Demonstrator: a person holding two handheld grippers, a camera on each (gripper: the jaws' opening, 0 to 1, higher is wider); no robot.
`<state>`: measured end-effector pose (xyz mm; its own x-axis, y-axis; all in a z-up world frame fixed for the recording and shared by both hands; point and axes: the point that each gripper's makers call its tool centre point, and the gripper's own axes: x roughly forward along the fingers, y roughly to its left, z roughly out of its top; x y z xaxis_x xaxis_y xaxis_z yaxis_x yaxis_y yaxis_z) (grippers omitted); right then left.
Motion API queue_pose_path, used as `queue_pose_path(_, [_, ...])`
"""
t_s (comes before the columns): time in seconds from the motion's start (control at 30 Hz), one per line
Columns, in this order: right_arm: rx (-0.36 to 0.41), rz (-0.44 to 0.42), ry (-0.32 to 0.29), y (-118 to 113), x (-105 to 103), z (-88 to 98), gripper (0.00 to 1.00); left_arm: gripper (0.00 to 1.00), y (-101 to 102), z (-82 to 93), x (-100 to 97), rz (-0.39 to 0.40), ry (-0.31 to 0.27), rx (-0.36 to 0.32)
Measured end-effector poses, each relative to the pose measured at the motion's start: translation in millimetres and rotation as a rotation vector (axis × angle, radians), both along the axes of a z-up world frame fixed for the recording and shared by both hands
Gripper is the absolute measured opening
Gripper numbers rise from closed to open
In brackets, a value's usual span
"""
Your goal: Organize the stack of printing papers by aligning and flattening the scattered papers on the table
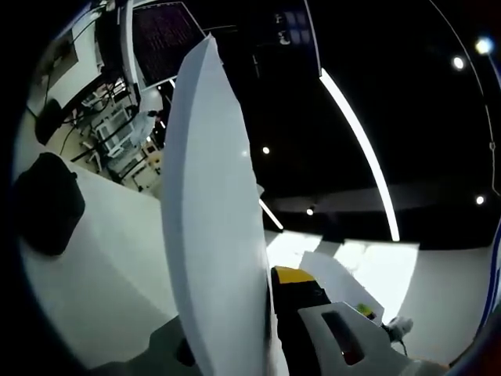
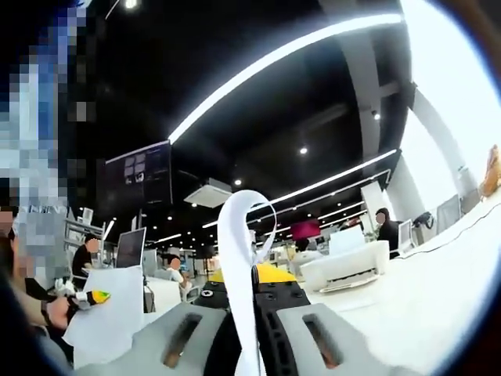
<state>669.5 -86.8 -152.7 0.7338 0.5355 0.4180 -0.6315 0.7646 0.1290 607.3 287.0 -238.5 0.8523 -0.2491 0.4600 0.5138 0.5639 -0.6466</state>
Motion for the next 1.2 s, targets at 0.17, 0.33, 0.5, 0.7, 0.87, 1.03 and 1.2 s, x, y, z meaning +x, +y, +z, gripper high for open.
queue_pose_path(0.17, [0.012,0.024,-0.012,6.6,-6.3,7.1,0.00,0.08,0.2,0.2,-0.3,0.000,0.000,-0.001])
queue_pose_path(0.33, [0.020,0.038,-0.024,11.7,-13.0,13.8,0.00,0.08,0.3,0.3,-0.6,-0.001,-0.001,-0.002])
queue_pose_path(0.5, [0.037,0.058,-0.036,16.2,-19.5,22.2,0.00,0.08,0.5,0.4,-0.6,-0.001,-0.001,-0.003])
queue_pose_path(0.7, [0.046,0.076,-0.048,20.4,-23.3,28.8,0.00,0.08,0.7,0.7,-0.7,-0.001,-0.003,-0.006])
queue_pose_path(0.87, [0.053,0.088,-0.051,22.9,-26.5,31.3,0.00,0.08,0.6,0.6,-0.6,-0.001,-0.003,-0.008])
queue_pose_path(1.03, [0.058,0.093,-0.056,24.1,-29.0,34.3,0.00,0.08,0.4,0.6,-0.6,-0.001,-0.003,-0.008])
queue_pose_path(1.2, [0.063,0.130,-0.068,28.6,-30.5,45.1,0.00,0.08,0.4,0.7,-0.5,-0.001,-0.004,-0.009])
